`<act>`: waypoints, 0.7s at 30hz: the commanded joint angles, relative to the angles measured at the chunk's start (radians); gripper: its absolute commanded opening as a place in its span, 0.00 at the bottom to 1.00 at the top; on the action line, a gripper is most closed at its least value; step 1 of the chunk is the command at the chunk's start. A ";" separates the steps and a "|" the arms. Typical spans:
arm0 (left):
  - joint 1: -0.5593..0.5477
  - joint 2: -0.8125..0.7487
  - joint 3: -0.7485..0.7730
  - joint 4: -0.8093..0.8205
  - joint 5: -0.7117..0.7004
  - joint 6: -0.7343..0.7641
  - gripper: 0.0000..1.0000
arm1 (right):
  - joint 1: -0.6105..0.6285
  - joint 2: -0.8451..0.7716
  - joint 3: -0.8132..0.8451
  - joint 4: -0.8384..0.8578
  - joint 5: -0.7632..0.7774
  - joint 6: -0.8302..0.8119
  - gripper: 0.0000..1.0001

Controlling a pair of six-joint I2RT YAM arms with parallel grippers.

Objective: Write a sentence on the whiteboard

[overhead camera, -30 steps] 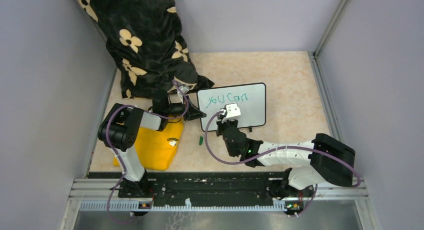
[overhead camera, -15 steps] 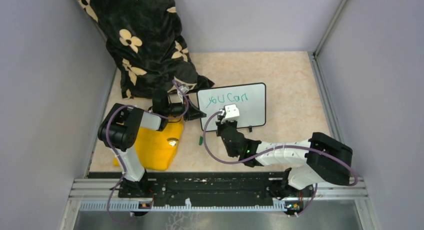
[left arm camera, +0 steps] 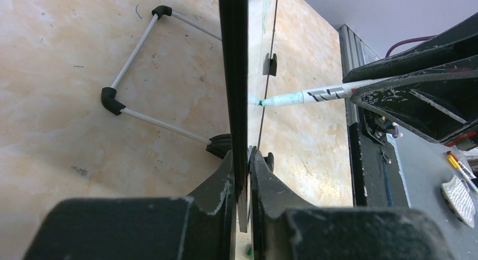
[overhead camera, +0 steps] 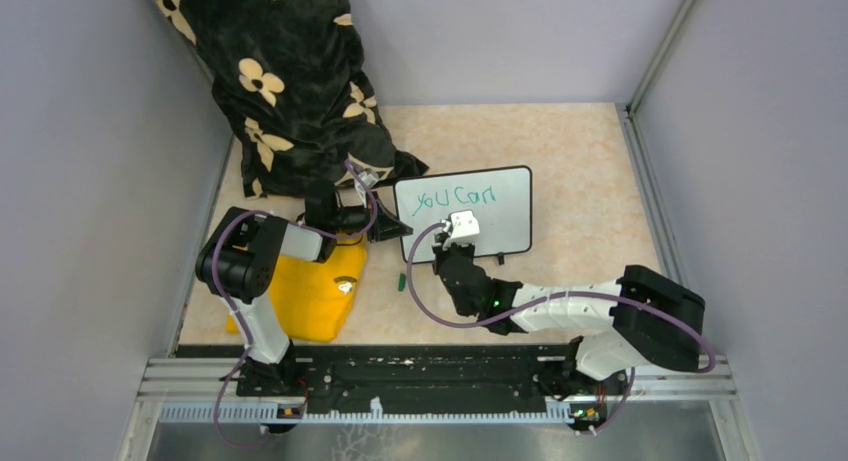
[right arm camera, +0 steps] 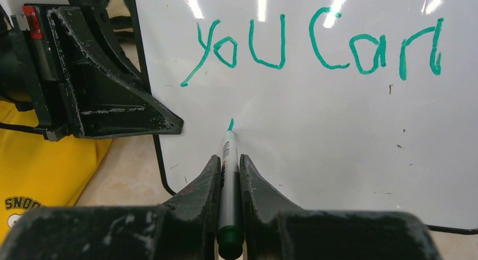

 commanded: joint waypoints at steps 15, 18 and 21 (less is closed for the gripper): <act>-0.015 0.021 0.007 -0.067 -0.061 0.082 0.00 | 0.000 -0.046 -0.036 -0.114 -0.038 0.122 0.00; -0.015 0.020 0.005 -0.068 -0.061 0.082 0.00 | 0.003 -0.044 -0.039 -0.117 -0.044 0.129 0.00; -0.015 0.019 0.005 -0.069 -0.060 0.082 0.00 | 0.005 -0.043 -0.041 -0.118 -0.046 0.134 0.00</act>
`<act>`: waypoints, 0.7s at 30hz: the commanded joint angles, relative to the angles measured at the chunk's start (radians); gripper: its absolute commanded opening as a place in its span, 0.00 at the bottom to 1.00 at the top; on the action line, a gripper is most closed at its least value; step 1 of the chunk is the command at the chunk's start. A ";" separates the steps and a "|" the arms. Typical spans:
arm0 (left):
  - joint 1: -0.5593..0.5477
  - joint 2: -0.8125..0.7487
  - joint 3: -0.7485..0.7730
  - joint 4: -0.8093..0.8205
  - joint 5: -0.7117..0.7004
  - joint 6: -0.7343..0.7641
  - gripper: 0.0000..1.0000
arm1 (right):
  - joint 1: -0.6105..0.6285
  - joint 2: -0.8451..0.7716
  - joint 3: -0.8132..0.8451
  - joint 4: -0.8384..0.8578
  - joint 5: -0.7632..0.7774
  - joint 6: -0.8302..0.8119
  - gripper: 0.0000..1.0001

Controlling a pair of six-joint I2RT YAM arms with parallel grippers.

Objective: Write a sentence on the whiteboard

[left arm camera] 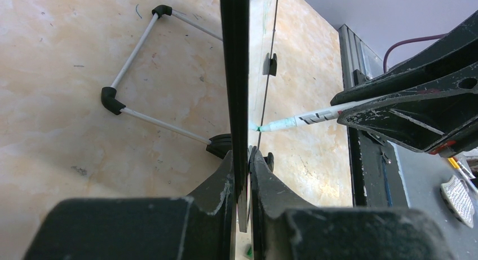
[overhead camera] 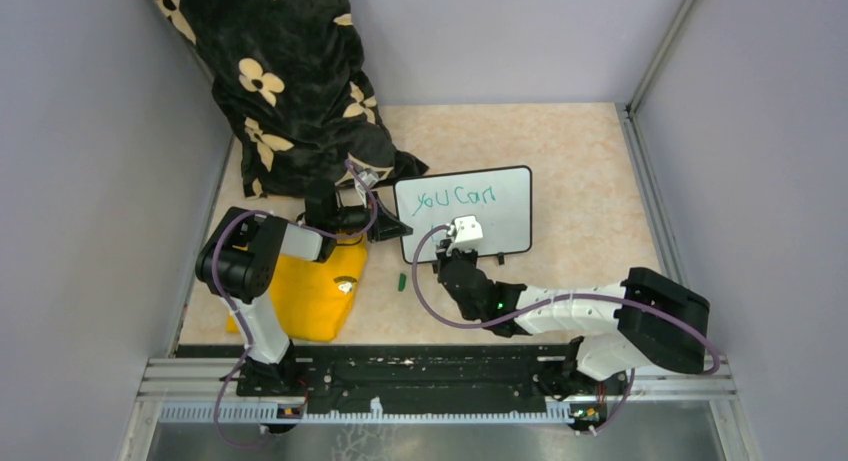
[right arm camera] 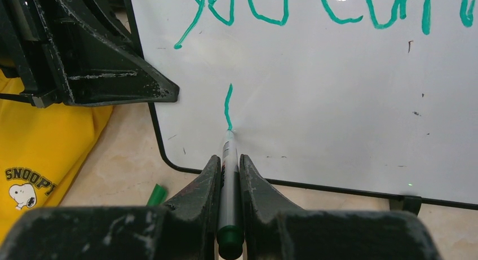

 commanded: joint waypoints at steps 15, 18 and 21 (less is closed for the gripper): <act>-0.015 0.020 0.003 -0.062 -0.060 0.079 0.00 | 0.002 0.008 0.068 0.059 0.041 -0.096 0.00; -0.016 0.019 0.004 -0.060 -0.060 0.079 0.00 | 0.001 0.016 0.078 0.064 0.038 -0.106 0.00; -0.016 0.019 0.003 -0.060 -0.058 0.079 0.00 | -0.001 0.022 0.081 0.068 0.031 -0.108 0.00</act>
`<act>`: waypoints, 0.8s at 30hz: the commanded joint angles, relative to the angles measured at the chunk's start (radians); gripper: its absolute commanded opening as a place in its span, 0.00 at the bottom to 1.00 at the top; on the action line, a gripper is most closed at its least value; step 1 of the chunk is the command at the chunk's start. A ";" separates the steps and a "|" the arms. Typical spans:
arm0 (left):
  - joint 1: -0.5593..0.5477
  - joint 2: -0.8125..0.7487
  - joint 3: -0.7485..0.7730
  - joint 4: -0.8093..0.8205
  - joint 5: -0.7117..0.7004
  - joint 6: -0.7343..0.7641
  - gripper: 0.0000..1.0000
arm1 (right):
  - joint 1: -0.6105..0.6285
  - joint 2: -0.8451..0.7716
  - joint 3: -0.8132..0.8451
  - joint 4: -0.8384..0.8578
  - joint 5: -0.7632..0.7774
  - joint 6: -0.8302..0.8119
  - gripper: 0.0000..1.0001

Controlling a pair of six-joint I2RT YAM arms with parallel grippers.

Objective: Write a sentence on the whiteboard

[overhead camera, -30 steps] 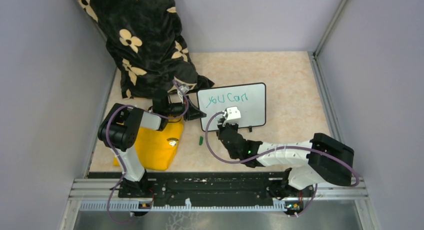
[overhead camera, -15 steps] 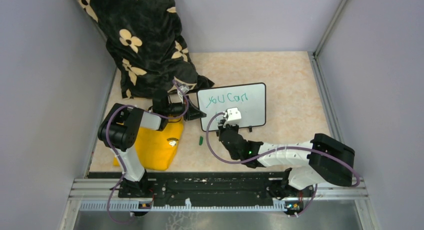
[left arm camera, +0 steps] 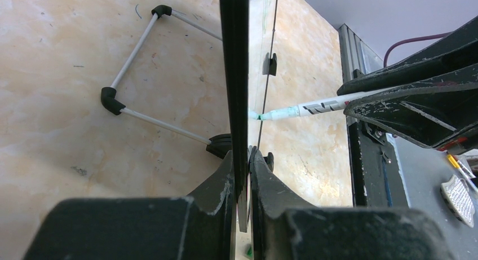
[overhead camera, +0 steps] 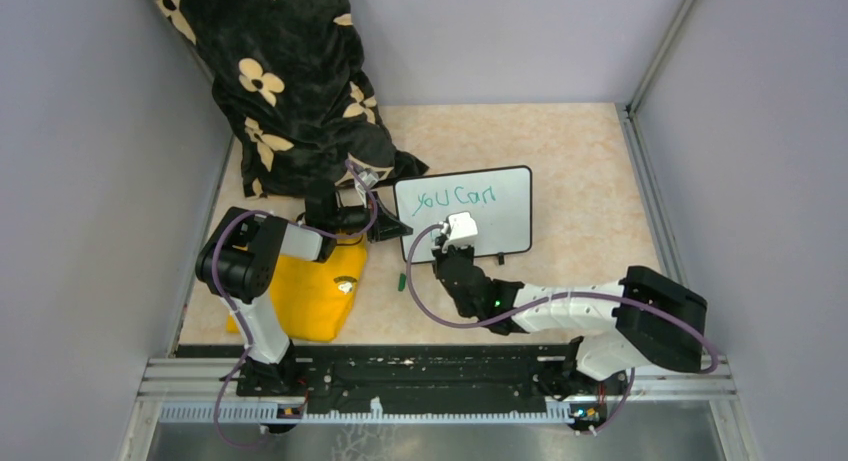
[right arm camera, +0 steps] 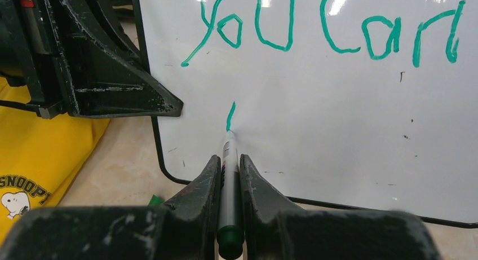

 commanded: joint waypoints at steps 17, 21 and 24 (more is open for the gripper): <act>-0.016 0.018 0.004 -0.060 -0.060 0.078 0.00 | -0.001 0.046 0.052 0.041 -0.077 -0.008 0.00; -0.016 0.018 0.005 -0.060 -0.060 0.077 0.00 | -0.001 0.031 0.028 0.006 -0.083 0.007 0.00; -0.016 0.019 0.004 -0.061 -0.060 0.077 0.00 | -0.001 0.011 0.008 -0.006 -0.086 0.011 0.00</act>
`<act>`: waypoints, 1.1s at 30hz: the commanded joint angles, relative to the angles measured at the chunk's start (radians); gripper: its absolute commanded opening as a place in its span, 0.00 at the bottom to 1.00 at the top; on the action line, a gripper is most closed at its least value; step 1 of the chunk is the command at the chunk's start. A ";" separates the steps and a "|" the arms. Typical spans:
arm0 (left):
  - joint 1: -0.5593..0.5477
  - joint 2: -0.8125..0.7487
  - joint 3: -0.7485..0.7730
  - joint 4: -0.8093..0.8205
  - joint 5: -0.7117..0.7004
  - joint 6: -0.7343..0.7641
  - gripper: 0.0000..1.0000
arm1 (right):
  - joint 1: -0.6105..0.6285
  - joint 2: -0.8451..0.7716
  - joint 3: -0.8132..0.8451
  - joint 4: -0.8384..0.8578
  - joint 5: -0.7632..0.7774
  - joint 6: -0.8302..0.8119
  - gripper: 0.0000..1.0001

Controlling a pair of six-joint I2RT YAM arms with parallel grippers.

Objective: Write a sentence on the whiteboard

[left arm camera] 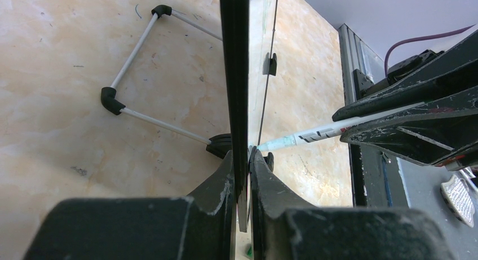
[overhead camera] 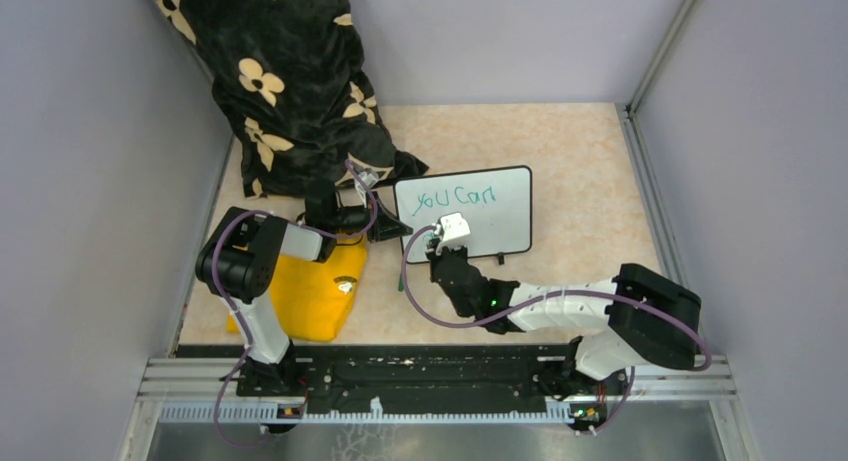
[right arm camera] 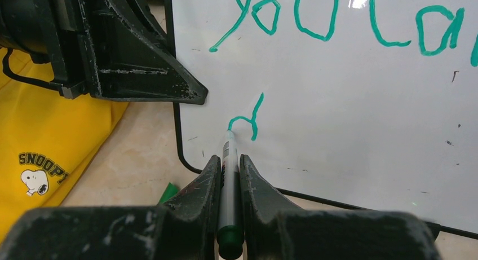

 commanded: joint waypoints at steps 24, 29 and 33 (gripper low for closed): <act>-0.021 0.015 0.004 -0.064 -0.060 0.082 0.00 | -0.030 -0.135 -0.034 -0.019 0.047 -0.026 0.00; -0.021 0.016 0.003 -0.066 -0.061 0.082 0.00 | -0.030 -0.195 -0.066 0.024 0.019 -0.053 0.00; -0.021 0.015 0.003 -0.065 -0.061 0.082 0.00 | -0.032 -0.198 -0.064 0.023 0.024 -0.065 0.00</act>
